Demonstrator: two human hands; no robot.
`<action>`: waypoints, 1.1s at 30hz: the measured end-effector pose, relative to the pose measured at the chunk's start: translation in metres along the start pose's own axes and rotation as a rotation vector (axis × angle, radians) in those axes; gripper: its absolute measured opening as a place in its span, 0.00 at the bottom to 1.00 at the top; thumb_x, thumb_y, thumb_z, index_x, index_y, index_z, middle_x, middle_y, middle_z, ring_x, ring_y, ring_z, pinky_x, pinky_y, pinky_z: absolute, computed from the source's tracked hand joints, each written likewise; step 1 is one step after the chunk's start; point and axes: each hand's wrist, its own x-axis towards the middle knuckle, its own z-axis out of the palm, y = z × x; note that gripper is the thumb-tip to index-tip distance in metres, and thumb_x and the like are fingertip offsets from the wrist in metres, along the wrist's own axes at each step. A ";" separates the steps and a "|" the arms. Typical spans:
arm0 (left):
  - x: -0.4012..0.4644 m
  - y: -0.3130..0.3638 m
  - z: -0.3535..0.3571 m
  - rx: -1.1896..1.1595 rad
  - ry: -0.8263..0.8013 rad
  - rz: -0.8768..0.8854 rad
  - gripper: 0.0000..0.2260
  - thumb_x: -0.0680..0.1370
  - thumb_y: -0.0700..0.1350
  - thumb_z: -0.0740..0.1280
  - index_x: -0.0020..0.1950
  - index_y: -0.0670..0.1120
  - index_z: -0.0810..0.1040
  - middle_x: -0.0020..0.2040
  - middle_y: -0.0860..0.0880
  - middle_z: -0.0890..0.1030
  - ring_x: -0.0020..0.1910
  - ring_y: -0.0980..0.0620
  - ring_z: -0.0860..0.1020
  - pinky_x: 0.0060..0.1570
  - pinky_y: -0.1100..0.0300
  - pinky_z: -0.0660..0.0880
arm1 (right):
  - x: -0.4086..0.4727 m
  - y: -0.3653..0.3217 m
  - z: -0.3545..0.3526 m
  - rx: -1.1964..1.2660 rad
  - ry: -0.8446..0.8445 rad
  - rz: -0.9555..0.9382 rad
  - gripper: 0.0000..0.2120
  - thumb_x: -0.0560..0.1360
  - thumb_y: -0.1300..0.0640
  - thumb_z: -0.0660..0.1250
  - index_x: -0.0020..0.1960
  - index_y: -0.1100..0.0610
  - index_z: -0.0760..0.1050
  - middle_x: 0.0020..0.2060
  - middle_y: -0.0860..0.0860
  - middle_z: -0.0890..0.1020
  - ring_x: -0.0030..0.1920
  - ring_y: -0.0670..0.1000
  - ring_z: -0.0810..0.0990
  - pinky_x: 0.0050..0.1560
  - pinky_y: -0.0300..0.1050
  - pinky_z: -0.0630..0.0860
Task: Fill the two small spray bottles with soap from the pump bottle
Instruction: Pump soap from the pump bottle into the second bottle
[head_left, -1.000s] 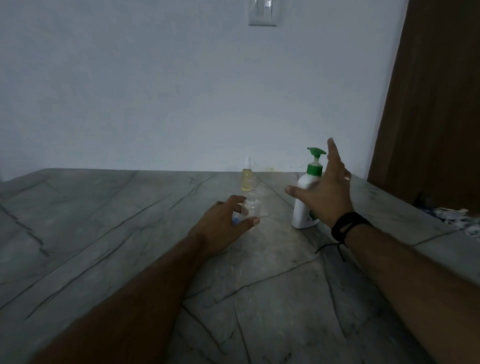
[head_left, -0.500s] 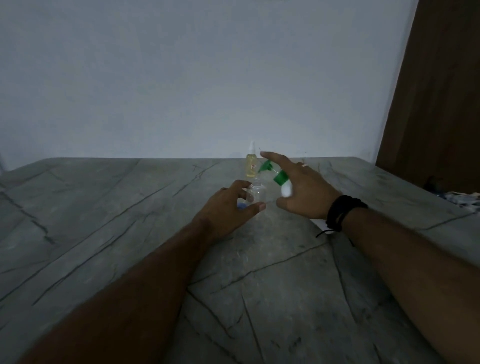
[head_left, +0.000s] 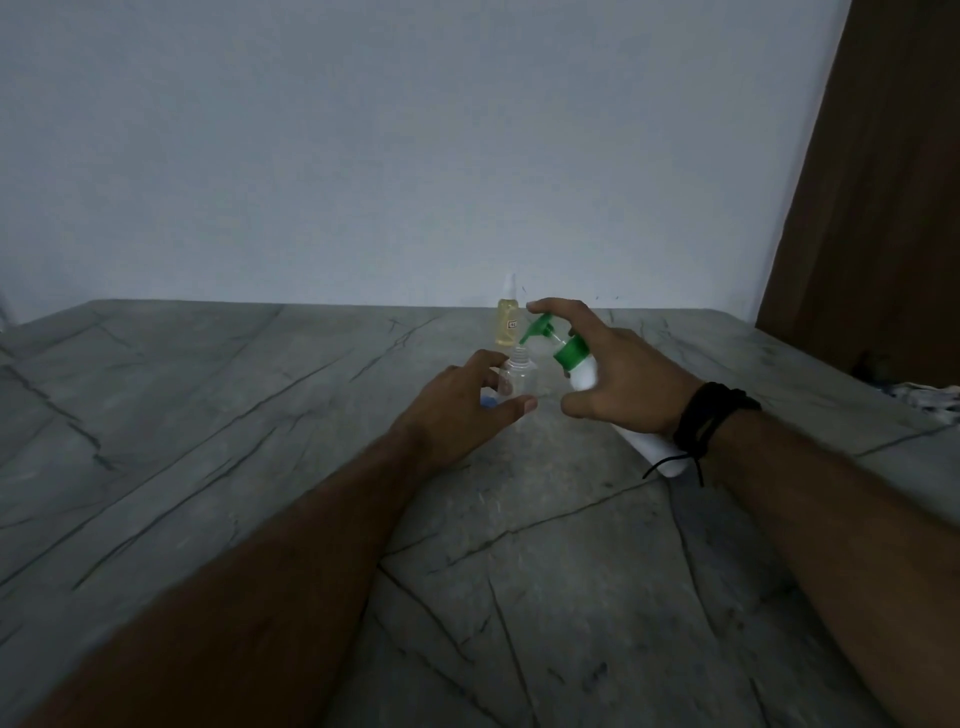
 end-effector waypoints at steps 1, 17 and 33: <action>0.000 0.000 0.001 0.006 0.002 -0.001 0.30 0.72 0.64 0.66 0.69 0.51 0.66 0.62 0.51 0.77 0.51 0.57 0.72 0.47 0.61 0.69 | 0.000 0.000 0.001 -0.005 -0.024 0.003 0.43 0.67 0.58 0.73 0.74 0.35 0.56 0.51 0.48 0.82 0.38 0.46 0.80 0.37 0.38 0.77; -0.001 0.001 0.002 -0.025 0.007 0.000 0.31 0.73 0.62 0.68 0.71 0.50 0.64 0.65 0.50 0.75 0.56 0.54 0.74 0.50 0.61 0.68 | 0.001 -0.009 -0.002 -0.069 -0.184 0.043 0.53 0.67 0.63 0.75 0.78 0.36 0.48 0.55 0.45 0.80 0.39 0.44 0.80 0.38 0.36 0.77; 0.003 -0.001 0.005 -0.025 -0.007 -0.003 0.31 0.73 0.62 0.68 0.72 0.51 0.64 0.65 0.52 0.75 0.56 0.56 0.73 0.52 0.61 0.67 | 0.003 -0.010 0.009 0.011 0.003 0.046 0.35 0.65 0.63 0.75 0.66 0.46 0.65 0.44 0.47 0.81 0.35 0.41 0.78 0.32 0.32 0.71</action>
